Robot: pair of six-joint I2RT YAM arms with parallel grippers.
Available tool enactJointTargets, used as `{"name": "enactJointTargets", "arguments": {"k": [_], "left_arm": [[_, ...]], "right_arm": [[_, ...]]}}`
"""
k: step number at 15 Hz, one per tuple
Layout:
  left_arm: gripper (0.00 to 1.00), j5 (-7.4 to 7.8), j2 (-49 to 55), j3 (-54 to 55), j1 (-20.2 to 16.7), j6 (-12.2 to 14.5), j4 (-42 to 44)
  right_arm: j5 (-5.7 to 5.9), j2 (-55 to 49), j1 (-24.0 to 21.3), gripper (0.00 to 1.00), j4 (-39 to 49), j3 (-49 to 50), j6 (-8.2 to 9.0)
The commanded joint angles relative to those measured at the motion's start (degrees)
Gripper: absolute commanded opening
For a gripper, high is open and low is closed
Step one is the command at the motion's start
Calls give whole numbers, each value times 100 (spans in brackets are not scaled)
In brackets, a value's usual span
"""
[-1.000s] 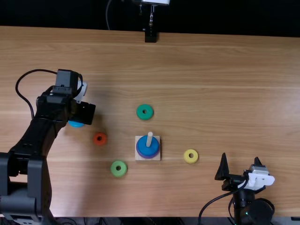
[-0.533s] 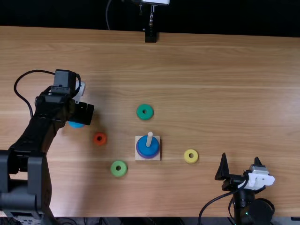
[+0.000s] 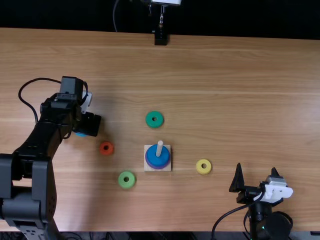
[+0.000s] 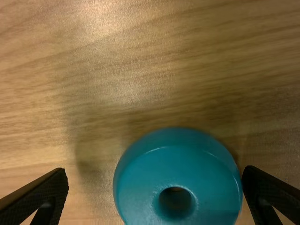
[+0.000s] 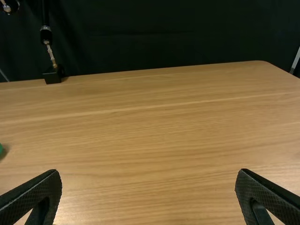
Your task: Build the Hanoi tower: stack the rings onto the peg from bottom to top in this color order: purple, dark blue, light blue, dark green, light green, yellow, orange.
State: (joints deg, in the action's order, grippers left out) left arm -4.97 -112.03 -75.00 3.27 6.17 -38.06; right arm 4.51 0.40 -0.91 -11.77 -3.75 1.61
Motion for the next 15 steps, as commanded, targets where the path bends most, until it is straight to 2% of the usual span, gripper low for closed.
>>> {"name": "enactJointTargets", "arguments": {"k": [1, 2, 3, 4, 11, 15], "left_arm": [[68, 2, -74, -94, 7, 36, -64], [29, 12, -74, -94, 7, 36, -43], [3, 23, -74, -76, -2, 36, -43], [0, 23, -74, -58, -2, 26, -33], [0, 2, -12, 12, 34, 15, -75], [0, 12, 550, -375, 183, -27, -1066]], "right_arm": [[76, -40, -6, 100, -348, 287, 19], [76, -40, -6, 100, -348, 287, 19], [76, -40, -6, 100, -348, 287, 19], [76, -40, -6, 100, -348, 287, 19], [76, -40, -6, 100, -348, 287, 19], [76, -40, -6, 100, -348, 287, 19]]}}
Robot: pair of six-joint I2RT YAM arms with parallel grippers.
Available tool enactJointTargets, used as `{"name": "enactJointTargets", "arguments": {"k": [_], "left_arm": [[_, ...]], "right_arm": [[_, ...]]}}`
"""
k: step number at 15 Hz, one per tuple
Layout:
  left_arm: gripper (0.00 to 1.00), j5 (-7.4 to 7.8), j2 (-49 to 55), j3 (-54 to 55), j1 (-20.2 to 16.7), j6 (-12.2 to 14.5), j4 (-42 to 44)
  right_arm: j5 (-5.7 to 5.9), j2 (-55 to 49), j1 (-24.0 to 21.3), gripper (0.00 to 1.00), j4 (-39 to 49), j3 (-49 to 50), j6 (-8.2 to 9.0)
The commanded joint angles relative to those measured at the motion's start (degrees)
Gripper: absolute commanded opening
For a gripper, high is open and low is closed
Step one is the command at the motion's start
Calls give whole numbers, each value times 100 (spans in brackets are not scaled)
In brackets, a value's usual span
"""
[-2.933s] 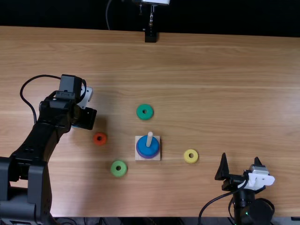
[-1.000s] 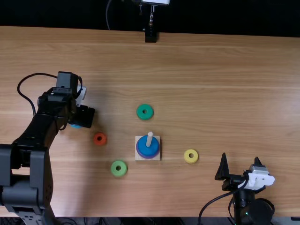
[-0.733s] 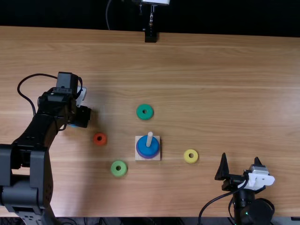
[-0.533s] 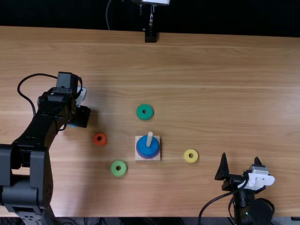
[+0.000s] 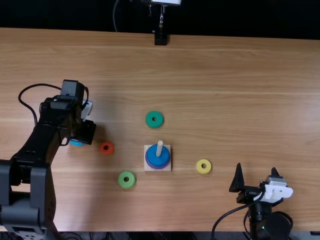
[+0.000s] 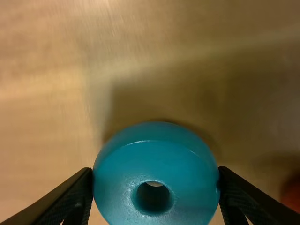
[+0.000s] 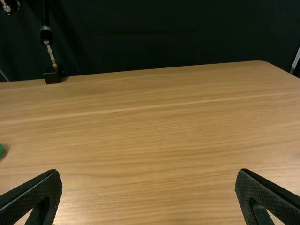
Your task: Build the Hanoi tower: stack the rings onto the peg from bottom to top in this color order: purple, dark blue, light blue, dark green, light green, yellow, orange.
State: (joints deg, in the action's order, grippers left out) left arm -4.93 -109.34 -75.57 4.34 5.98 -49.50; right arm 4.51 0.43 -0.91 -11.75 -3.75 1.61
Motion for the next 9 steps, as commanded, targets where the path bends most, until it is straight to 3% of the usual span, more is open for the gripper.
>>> {"name": "enactJointTargets", "arguments": {"k": [1, 5, 9], "left_arm": [[0, 8, 361, -459, 111, -18, -218], [0, 18, 1073, -749, 427, -123, -1083], [0, 18, 1582, -1206, 876, -788, -1495]], "right_arm": [[76, -43, -6, 100, -350, 287, 19], [76, -43, -6, 100, -350, 287, 19], [76, -43, -6, 100, -350, 287, 19]]}}
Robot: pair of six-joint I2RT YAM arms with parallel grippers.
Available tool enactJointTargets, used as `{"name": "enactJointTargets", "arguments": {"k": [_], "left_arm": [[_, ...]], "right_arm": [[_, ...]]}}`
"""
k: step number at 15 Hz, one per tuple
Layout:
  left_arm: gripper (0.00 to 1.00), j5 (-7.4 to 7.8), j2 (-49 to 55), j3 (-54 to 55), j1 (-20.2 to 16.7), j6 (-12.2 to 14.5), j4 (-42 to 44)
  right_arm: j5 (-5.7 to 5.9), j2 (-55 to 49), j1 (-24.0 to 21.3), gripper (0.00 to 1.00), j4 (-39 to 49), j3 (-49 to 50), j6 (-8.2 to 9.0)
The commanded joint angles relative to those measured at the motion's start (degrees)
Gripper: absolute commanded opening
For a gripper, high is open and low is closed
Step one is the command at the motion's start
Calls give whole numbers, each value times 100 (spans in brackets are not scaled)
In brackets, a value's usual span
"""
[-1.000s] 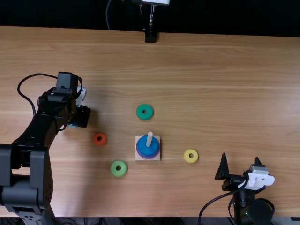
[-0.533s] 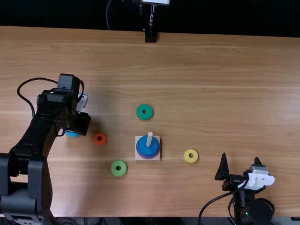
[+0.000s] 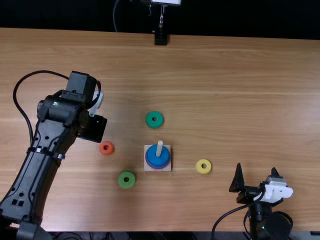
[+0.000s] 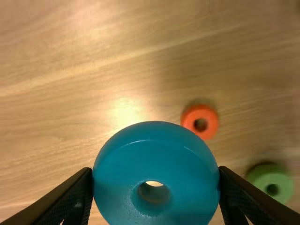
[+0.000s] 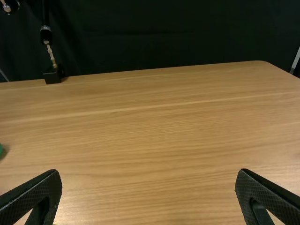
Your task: Build the Hanoi tower: stack the rings onto the peg from bottom to top in this color order: purple, dark blue, light blue, dark green, light green, yellow, orange.
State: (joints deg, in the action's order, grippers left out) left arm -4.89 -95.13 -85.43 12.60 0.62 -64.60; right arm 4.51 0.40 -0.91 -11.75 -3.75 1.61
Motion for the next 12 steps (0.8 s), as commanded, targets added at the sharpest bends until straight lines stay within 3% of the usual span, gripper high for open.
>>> {"name": "enactJointTargets", "arguments": {"k": [1, 9, 12], "left_arm": [[0, 14, 250, -334, 190, -421, -111], [0, 14, 267, -1239, 1675, -1623, -659], [0, 3, 118, -1494, 2045, -1803, -659]], "right_arm": [[76, -40, -6, 100, -350, 287, 19], [76, -40, -6, 100, -350, 287, 19], [76, -40, -6, 100, -350, 287, 19]]}}
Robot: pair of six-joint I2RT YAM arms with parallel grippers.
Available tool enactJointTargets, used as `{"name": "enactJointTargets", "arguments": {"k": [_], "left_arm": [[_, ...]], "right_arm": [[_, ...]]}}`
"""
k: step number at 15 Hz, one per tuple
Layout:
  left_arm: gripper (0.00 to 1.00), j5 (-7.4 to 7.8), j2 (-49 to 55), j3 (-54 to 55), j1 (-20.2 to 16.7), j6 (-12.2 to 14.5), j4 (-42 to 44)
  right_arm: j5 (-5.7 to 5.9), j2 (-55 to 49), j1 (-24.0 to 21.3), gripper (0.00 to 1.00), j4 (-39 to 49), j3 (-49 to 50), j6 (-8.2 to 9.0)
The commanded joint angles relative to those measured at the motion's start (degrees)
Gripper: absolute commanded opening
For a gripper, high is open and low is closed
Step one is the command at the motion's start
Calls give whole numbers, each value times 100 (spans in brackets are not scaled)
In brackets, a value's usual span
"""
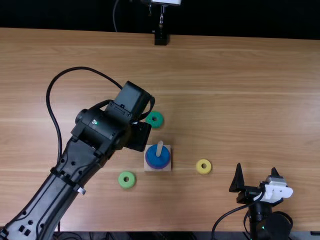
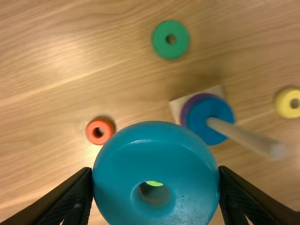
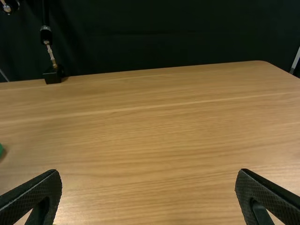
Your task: Build the Hanoi tower: stack the rings onto the peg from bottom to top in this color order: purple, dark blue, light blue, dark green, light green, yellow, orange.
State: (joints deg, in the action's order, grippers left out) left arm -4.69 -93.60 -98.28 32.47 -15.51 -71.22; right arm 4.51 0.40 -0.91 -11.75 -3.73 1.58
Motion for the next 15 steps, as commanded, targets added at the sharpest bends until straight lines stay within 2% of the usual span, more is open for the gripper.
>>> {"name": "enactJointTargets", "arguments": {"k": [1, 3, 5, 11, 15], "left_arm": [[0, -16, -114, -297, 146, -232, -8], [0, -16, -150, -385, 304, -253, -8], [0, -16, -343, -385, 462, -485, 3], [0, -16, -589, -429, 822, -516, 3], [0, -16, -607, -517, 963, -748, 3]], "right_arm": [[76, -40, -6, 100, -350, 285, 21], [76, -40, -6, 100, -350, 285, 21], [76, -40, -6, 100, -350, 285, 21], [76, -40, -6, 100, -350, 285, 21], [76, -40, -6, 100, -350, 285, 21]]}}
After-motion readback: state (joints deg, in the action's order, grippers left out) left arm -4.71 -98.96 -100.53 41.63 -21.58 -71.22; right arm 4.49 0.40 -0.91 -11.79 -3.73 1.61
